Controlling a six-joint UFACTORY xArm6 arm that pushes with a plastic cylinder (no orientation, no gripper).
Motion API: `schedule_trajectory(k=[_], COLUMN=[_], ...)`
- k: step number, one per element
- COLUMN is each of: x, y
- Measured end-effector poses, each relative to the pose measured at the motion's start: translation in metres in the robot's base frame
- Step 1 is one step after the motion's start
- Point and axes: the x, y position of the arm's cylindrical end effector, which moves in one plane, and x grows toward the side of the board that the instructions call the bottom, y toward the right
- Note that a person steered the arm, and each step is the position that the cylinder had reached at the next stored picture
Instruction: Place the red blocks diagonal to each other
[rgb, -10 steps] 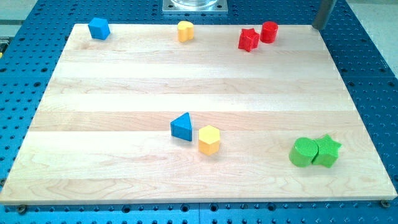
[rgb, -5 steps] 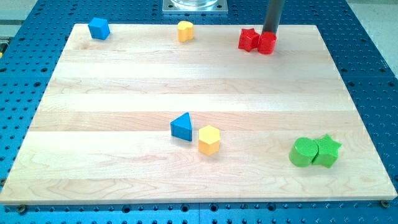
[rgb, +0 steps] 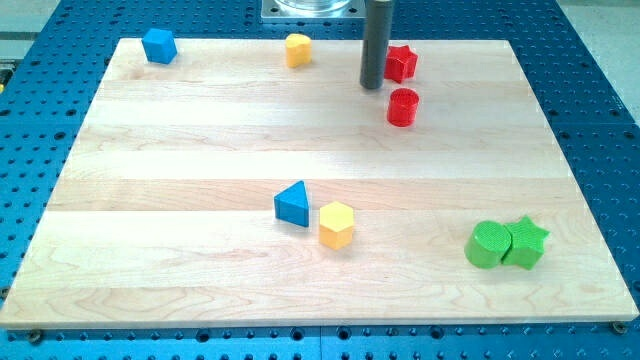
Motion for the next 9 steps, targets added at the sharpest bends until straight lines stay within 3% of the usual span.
schedule_trajectory(k=[1,2,4,5,7,9], x=[-0.008,-0.014,-0.051,-0.078,-0.081,-0.081], y=[0.037,0.010,0.064,0.050,0.091,0.044])
